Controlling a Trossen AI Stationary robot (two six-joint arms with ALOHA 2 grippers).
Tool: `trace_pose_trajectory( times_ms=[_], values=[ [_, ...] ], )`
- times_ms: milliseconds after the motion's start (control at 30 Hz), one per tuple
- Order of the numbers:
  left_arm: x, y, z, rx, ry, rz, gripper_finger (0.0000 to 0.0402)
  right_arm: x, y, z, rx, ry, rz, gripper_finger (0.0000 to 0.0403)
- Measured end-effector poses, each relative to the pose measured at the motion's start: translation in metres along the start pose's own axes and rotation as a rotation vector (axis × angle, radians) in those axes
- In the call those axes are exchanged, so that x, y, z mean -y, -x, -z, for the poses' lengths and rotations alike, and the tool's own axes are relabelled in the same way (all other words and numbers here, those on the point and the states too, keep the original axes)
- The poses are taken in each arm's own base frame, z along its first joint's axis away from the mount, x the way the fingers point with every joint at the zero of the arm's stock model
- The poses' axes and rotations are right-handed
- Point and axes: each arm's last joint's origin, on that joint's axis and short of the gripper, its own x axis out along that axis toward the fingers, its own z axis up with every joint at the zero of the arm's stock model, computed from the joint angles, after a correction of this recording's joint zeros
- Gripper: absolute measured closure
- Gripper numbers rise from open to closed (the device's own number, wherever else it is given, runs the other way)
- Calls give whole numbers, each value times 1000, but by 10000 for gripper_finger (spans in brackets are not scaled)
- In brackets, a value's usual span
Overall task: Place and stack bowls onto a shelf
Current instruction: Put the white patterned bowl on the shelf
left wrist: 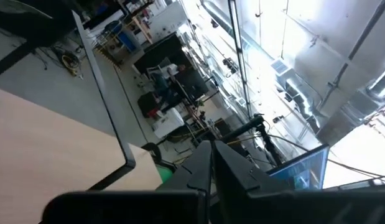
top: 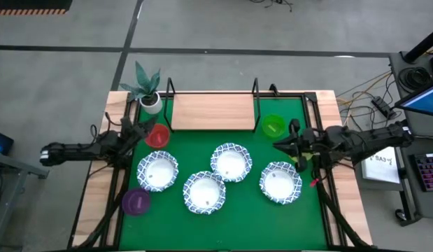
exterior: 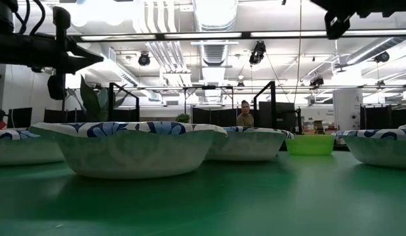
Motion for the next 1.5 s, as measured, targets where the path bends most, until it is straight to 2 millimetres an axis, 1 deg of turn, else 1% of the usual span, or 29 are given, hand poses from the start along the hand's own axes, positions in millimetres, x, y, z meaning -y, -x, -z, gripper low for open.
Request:
trace_pose_trajectory(
  times_ms=[67,167,233,333,400,567,733,833,933,1167,1300,1400,1500],
  values=[
    [-1,-1,1,19,2,-31,402,1,1,-3,10,15,17,369],
    [-1,-3,4,-3,66,-26,402,1,2,-5,-18,55,21,369],
    [2,-5,5,-21,82,11,402,1,2,-6,-30,67,20,369],
    [8,-9,7,-45,109,67,402,1,0,-8,5,37,26,369],
    [13,-12,8,-76,116,134,402,0,-3,-2,-28,35,25,369],
    [40,-29,13,-201,64,197,402,-1,-9,-1,-19,34,24,369],
    [80,-55,25,-364,-53,273,402,-1,-13,-2,-7,32,19,369],
    [105,-71,38,-490,-135,298,402,-1,-13,-1,-15,39,19,369],
    [127,-82,54,-622,-233,254,402,-1,-13,-1,-15,40,19,369],
    [168,-92,100,-924,-484,125,402,-1,-13,0,-19,42,19,369],
    [185,-95,128,-1053,-641,93,402,-1,-13,0,-19,43,19,369],
    [189,-98,148,-1141,-751,53,402,-1,-13,0,-19,45,19,369],
    [187,-101,166,-1229,-899,26,402,-1,-13,0,-19,46,20,369]
  ],
)
